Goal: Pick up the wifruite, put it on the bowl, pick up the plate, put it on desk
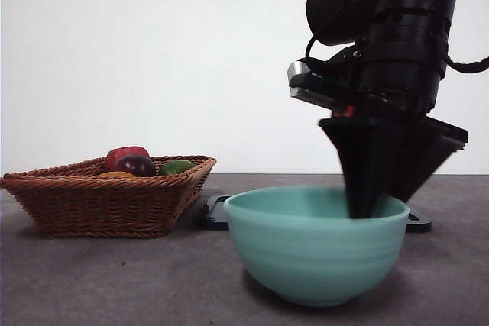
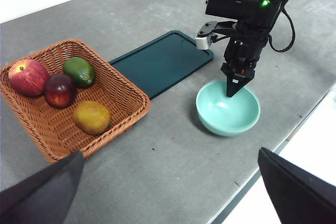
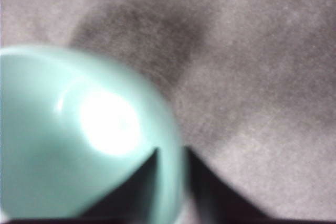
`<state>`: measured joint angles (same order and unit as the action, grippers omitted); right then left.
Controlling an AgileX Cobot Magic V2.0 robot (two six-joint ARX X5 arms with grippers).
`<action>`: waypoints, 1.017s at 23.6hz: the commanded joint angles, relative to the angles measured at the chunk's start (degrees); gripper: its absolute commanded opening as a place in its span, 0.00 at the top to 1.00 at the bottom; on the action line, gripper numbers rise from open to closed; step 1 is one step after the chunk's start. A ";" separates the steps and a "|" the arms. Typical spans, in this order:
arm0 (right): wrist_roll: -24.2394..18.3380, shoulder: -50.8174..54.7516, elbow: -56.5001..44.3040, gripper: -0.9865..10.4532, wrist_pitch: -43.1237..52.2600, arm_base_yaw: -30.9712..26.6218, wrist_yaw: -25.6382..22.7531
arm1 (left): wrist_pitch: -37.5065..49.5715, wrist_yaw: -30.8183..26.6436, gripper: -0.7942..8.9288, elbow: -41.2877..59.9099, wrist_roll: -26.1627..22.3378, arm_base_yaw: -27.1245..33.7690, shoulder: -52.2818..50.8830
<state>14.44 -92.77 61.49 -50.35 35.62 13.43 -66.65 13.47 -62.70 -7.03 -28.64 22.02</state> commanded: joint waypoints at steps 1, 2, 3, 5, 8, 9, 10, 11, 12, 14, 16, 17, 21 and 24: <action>0.63 -1.18 0.31 0.57 0.09 0.52 0.00 | 0.68 0.09 0.37 -0.59 -0.85 -0.24 -0.02; 0.59 -1.18 0.33 0.52 0.15 0.52 0.02 | 0.68 0.09 0.37 -0.59 -0.87 -0.24 -0.02; 0.46 -1.14 0.35 0.49 0.13 0.52 0.02 | 0.68 0.09 0.37 -0.59 -0.85 -0.24 -0.02; 0.11 -0.15 1.07 0.48 -1.64 0.17 -0.02 | 0.68 0.09 0.37 -0.57 -0.87 -0.24 -0.02; 0.11 4.37 2.40 0.48 -4.00 0.13 -0.42 | 0.68 0.09 0.37 -0.59 -0.85 -0.24 -0.02; 0.13 6.64 2.60 0.47 -4.79 0.13 -0.70 | 0.68 0.09 0.37 -0.59 -0.87 -0.24 -0.02; 0.20 9.35 2.71 0.46 -5.88 0.13 -1.97 | 0.68 0.09 0.37 -0.57 -0.85 -0.24 -0.02; 0.35 12.55 2.71 0.42 -7.26 0.15 -3.41 | 0.68 0.09 0.37 -0.59 -0.85 -0.24 -0.02; 0.39 15.47 2.71 0.39 -8.66 0.15 -4.31 | 0.68 0.09 0.37 -0.59 -0.85 -0.24 -0.02; 0.28 22.40 2.71 0.38 -11.56 0.31 -4.55 | 0.70 0.09 0.37 -0.57 -0.85 -0.24 -0.02; 0.11 29.81 2.71 0.38 -13.90 0.61 -4.48 | 0.72 0.09 0.37 -0.59 -0.85 -0.24 -0.02; 0.11 33.92 2.71 0.38 -15.06 0.70 -4.48 | 0.70 0.09 0.37 -0.57 -0.85 -0.24 -0.02; 0.13 46.05 2.71 0.38 -16.94 0.70 -4.48 | 0.70 0.09 0.37 -0.57 -0.83 -0.24 -0.02; 0.17 52.68 2.71 0.38 -17.00 0.70 -4.44 | 0.72 0.09 0.37 -0.57 -0.81 -0.24 -0.02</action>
<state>14.55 -41.01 63.26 -67.48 35.86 8.99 -66.65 13.45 -62.70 -7.03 -28.64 22.02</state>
